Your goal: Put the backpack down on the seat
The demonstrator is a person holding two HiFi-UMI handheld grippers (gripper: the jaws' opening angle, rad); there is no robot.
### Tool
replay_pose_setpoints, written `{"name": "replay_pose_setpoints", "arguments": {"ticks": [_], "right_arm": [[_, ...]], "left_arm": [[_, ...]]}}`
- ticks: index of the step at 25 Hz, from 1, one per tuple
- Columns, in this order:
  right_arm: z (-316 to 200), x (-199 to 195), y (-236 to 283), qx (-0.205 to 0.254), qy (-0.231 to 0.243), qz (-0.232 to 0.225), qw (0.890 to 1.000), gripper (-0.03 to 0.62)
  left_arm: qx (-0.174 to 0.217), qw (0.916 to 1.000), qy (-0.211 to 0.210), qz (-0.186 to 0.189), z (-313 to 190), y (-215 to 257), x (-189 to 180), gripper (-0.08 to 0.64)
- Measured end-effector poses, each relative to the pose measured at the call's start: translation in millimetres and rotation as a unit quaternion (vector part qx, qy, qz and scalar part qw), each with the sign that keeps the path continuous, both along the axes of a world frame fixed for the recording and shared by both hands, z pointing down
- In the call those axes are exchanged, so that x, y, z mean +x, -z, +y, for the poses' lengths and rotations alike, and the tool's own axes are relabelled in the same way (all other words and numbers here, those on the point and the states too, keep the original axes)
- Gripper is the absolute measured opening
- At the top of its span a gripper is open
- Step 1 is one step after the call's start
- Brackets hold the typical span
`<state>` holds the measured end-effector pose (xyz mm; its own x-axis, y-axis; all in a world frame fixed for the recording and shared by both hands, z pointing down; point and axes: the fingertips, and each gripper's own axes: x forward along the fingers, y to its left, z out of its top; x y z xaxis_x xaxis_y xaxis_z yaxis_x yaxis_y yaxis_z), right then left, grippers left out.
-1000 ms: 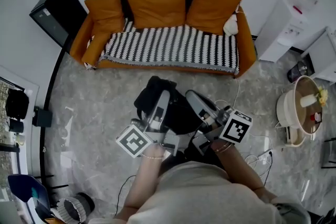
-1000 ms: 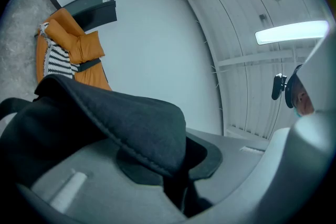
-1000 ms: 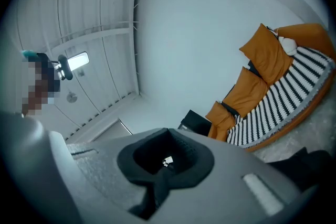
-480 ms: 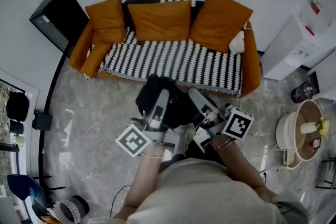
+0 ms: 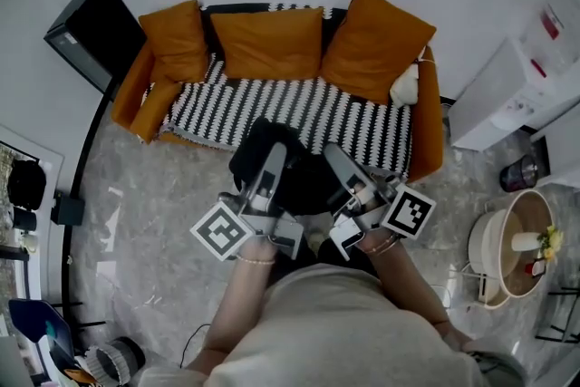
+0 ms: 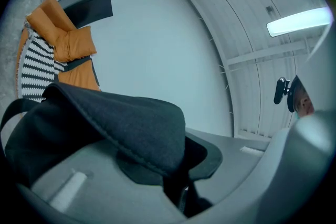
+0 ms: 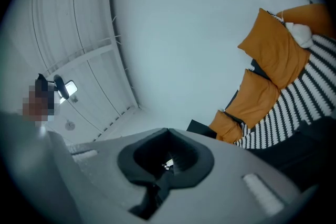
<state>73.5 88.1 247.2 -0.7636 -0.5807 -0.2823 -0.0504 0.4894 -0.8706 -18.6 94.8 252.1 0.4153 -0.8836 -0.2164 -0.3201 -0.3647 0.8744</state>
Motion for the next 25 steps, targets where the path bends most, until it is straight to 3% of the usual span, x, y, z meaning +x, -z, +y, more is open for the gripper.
{"name": "replay_pose_setpoints", "arguments": {"ticks": [7, 12, 25], "right_arm": [[-32, 9, 3, 0.012, -0.010, -0.009, 1.000, 0.003], [-74, 10, -17, -0.013, -0.031, 0.007, 0.999, 0.003], [-247, -25, -26, -0.026, -0.081, 0.007, 0.996, 0.003]], "left_arm": [[-0.013, 0.9997, -0.014, 0.013, -36, -3, 11, 0.064], [-0.026, 0.9994, -0.021, 0.014, -80, -16, 7, 0.064], [-0.045, 0.9968, -0.064, 0.017, -259, -23, -32, 0.063]]}}
